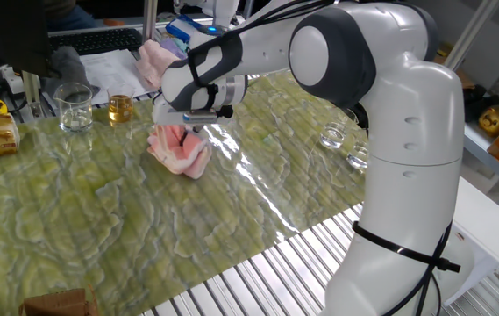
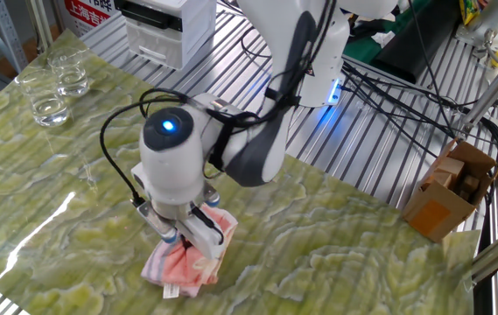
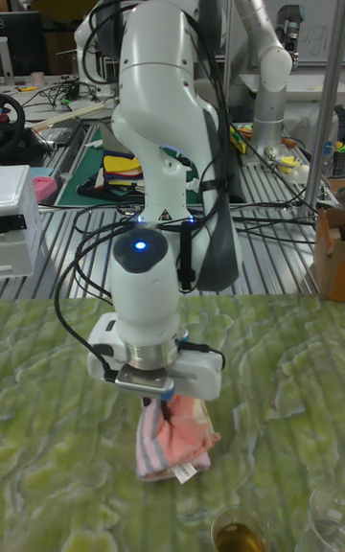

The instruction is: Clean the table with a cloth

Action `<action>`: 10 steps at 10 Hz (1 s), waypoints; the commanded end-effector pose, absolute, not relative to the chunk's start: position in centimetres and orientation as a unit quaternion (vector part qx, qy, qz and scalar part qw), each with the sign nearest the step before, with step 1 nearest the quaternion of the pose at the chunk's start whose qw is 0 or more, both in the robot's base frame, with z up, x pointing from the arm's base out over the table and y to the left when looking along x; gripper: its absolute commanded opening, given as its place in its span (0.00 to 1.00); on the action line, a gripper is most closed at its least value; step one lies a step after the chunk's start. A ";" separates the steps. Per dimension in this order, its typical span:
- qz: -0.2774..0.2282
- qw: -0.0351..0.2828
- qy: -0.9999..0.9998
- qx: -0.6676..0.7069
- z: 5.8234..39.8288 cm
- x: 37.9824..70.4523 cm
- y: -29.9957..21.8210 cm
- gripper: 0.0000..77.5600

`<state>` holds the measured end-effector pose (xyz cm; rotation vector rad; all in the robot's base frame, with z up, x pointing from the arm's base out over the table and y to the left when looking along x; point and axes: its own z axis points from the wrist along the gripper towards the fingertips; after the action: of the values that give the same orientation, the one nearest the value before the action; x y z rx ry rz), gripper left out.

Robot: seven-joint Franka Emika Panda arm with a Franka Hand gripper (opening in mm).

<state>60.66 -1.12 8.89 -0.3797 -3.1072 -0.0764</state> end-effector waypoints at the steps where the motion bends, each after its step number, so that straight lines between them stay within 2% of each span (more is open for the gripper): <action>1: 0.019 0.008 -0.997 -0.081 9.0 60.7 -1.2 0.02; 5: 0.013 0.001 -0.998 -0.064 9.0 60.7 -1.2 0.02; 6: 0.004 0.009 -0.998 -0.064 9.0 60.7 -1.2 0.02; 10: -0.011 0.017 -0.988 -0.154 9.0 60.7 -1.2 0.02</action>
<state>60.63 -1.17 8.87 -0.3452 -3.0931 -0.0058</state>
